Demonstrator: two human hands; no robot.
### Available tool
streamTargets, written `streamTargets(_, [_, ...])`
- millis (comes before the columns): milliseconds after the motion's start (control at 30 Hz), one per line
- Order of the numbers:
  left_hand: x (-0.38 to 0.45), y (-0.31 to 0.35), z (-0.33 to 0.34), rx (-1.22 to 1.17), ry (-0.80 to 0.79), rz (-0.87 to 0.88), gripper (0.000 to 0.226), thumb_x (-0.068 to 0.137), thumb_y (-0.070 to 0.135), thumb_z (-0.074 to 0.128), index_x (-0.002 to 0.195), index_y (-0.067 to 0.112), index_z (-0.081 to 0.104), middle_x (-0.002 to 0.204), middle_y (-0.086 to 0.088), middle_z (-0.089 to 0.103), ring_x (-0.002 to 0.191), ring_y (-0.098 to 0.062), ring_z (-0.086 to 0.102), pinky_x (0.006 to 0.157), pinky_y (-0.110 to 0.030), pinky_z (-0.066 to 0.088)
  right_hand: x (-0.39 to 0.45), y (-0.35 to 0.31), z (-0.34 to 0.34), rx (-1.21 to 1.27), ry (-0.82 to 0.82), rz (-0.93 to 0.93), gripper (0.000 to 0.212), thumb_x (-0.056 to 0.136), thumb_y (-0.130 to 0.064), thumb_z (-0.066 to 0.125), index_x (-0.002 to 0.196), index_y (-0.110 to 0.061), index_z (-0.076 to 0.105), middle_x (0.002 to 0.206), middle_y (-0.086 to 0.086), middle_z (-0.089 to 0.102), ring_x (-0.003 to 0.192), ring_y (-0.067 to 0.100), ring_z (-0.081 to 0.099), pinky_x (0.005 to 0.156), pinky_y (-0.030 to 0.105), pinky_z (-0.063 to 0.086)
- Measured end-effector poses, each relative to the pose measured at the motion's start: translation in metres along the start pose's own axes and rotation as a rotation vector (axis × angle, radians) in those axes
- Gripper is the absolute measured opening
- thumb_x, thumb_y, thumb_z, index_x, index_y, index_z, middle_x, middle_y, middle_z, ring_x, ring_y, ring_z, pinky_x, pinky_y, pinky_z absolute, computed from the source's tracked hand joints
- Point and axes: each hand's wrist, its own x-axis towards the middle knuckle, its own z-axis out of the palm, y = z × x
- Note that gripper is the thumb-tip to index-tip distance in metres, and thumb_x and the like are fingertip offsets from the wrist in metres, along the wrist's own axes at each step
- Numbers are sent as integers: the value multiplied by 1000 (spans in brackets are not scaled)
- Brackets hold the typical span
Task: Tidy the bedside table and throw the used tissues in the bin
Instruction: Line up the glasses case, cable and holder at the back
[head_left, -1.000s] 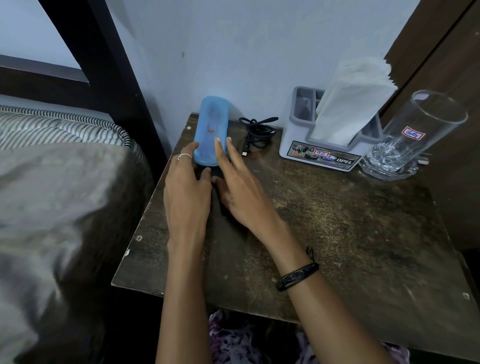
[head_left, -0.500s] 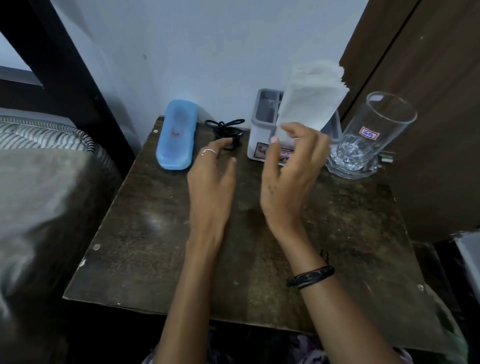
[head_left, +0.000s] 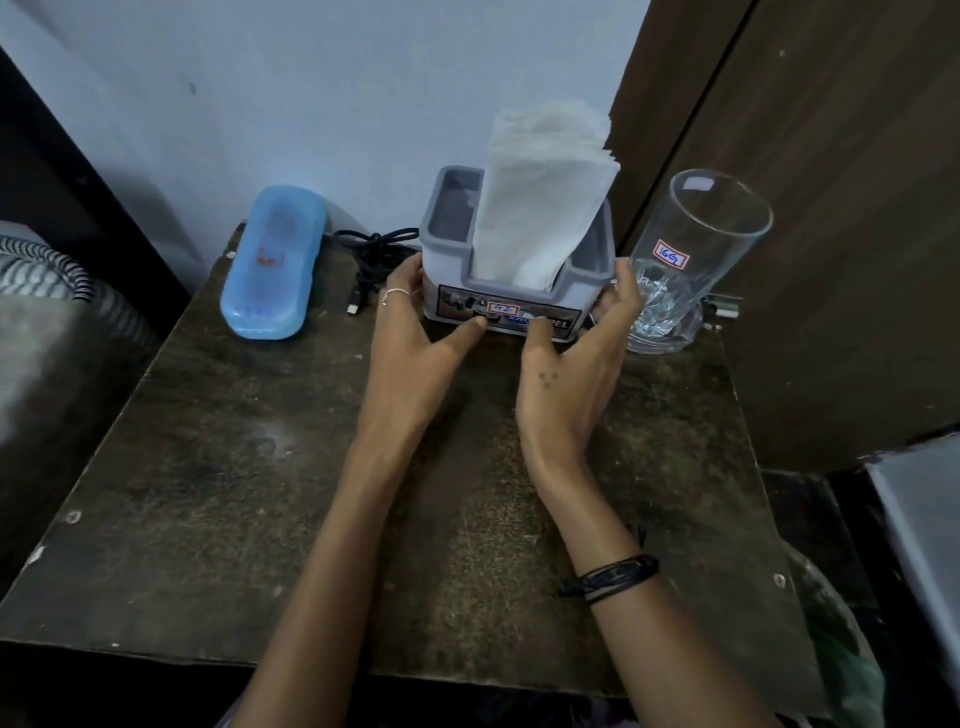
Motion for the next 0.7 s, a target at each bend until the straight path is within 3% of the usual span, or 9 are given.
streamTargets(100, [-1,-1,-5,22,41,25,67,73,24,69,132,19,39,130,-3,50,115,-10,54,101,-38,46,-2,-1,-1,10,-50,9,73,80,-5,57,143,-22,24,143,7,43,133,16,40,105,33,39])
streamTargets(200, [-6,2,1,58,155,44,60,75,19,68,129,16,40,128,-2,45,115,-11,51,101,-38,46,-3,-2,-1,-9,-74,-23,71,80,-2,56,143,-19,27,142,7,42,133,18,39,101,14,34])
streamTargets(300, [-21,15,18,160,374,173,38,81,9,62,115,12,45,114,2,40,106,-10,48,95,-29,46,-3,-4,-7,-92,42,-118,62,73,2,53,132,-13,41,124,4,48,118,17,43,95,19,36])
streamTargets(367, [-30,25,30,224,399,297,27,83,6,57,108,10,49,106,3,41,96,-6,46,85,-15,42,1,-4,-14,-133,139,-155,50,69,4,51,117,-9,50,106,2,47,102,15,45,90,18,34])
streamTargets(433, [-36,29,41,266,282,372,20,84,4,55,104,10,54,100,5,45,91,-7,47,77,-15,40,7,0,-25,-171,180,-152,38,69,3,51,105,-8,53,95,0,44,90,12,42,84,15,31])
streamTargets(500, [-38,29,53,332,67,380,21,85,5,52,105,12,56,99,4,51,90,-12,52,75,-23,44,15,6,-39,-197,140,-107,26,75,-5,55,100,-13,55,88,-3,47,84,11,42,78,22,35])
streamTargets(600, [-41,26,72,438,-165,317,37,88,10,50,125,17,50,118,-5,54,107,-22,53,86,-39,47,28,18,-61,-317,89,-16,8,83,-27,60,89,-22,61,82,-4,54,84,17,50,70,26,34])
streamTargets(700, [-44,20,87,594,-249,287,55,91,16,50,142,24,32,127,-10,45,116,-26,46,95,-41,44,38,29,-82,-376,86,49,10,86,-32,59,86,-24,65,85,-4,53,89,21,55,69,24,31])
